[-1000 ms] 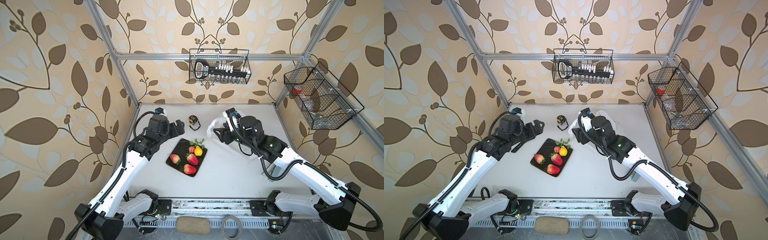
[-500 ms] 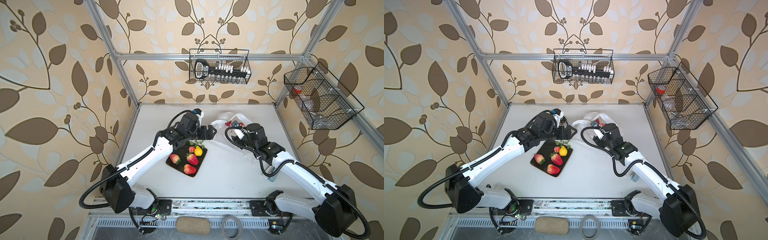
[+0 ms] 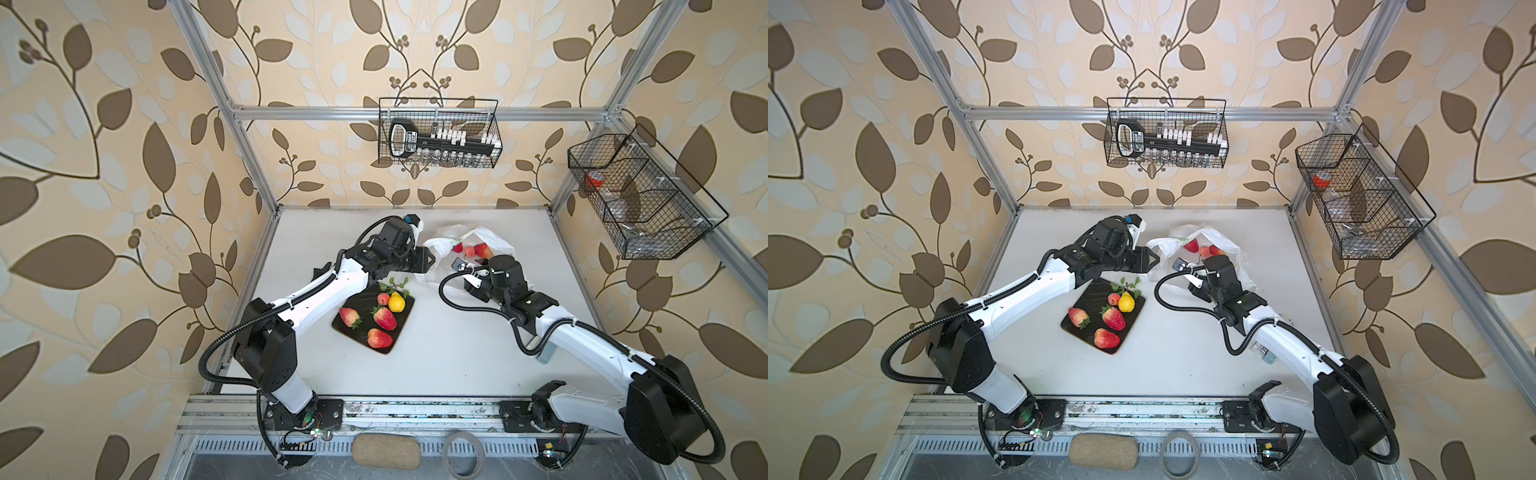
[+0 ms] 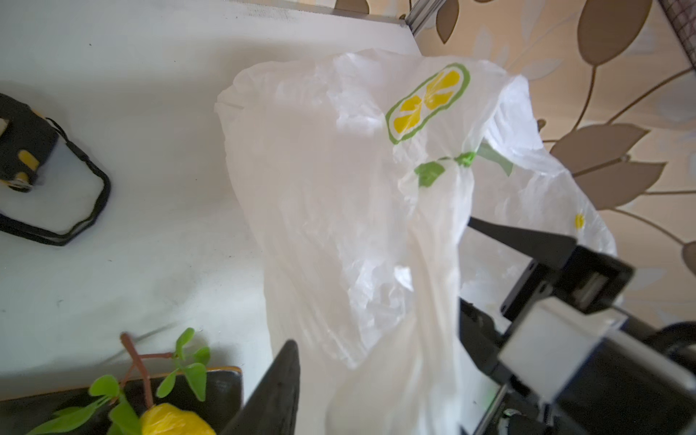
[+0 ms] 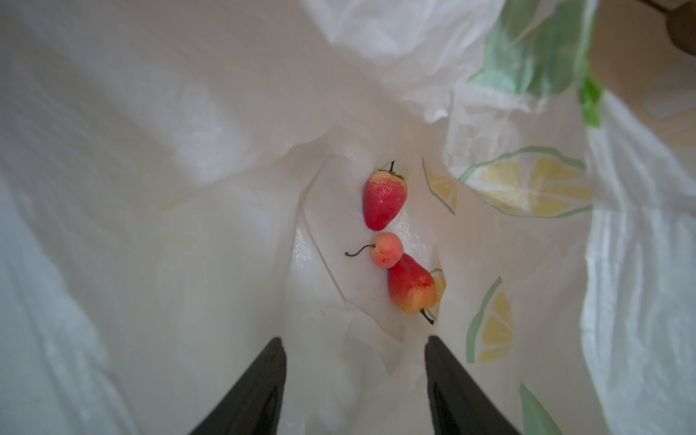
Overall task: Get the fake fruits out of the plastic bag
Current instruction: 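Lower the right gripper into the bag toward the red-yellow pear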
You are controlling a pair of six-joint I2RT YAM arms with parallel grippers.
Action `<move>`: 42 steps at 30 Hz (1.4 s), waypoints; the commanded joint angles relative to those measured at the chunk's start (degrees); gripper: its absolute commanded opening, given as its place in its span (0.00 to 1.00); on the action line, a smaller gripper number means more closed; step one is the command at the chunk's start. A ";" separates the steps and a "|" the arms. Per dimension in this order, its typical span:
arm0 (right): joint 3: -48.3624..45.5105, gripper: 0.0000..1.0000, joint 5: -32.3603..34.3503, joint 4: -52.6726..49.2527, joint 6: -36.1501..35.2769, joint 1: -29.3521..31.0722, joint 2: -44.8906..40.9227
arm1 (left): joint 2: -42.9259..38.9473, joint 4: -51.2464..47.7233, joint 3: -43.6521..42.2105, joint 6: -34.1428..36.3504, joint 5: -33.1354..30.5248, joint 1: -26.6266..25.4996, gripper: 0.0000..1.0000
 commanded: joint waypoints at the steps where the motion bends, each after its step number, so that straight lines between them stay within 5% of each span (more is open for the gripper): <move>1: -0.27 0.59 2.34 3.63 -0.70 -0.58 3.64 | -0.44 2.61 3.58 1.76 1.79 -0.39 0.28; 4: -0.04 0.58 3.62 5.98 -0.74 -0.90 7.42 | -0.88 2.23 4.27 2.07 1.49 -0.41 0.16; 9: 0.38 0.57 6.97 10.58 -2.82 -3.36 12.15 | -2.77 1.18 5.08 2.96 -0.06 -0.71 0.13; 14: 6.98 0.59 6.09 6.44 2.86 -5.36 18.05 | -3.14 -0.14 6.28 4.21 0.96 -1.31 0.04; 27: 15.87 0.72 7.38 1.22 16.25 -7.38 28.99 | -4.73 -2.65 7.57 5.41 1.67 -2.04 0.02; 34: 25.03 0.71 8.93 -11.45 35.70 -9.62 33.06 | -5.64 -3.09 6.50 4.97 0.76 -2.19 0.00; 42: 28.55 0.67 -1.39 -18.14 61.39 -9.64 31.29 | -6.76 -1.54 2.53 2.57 1.41 -3.11 0.00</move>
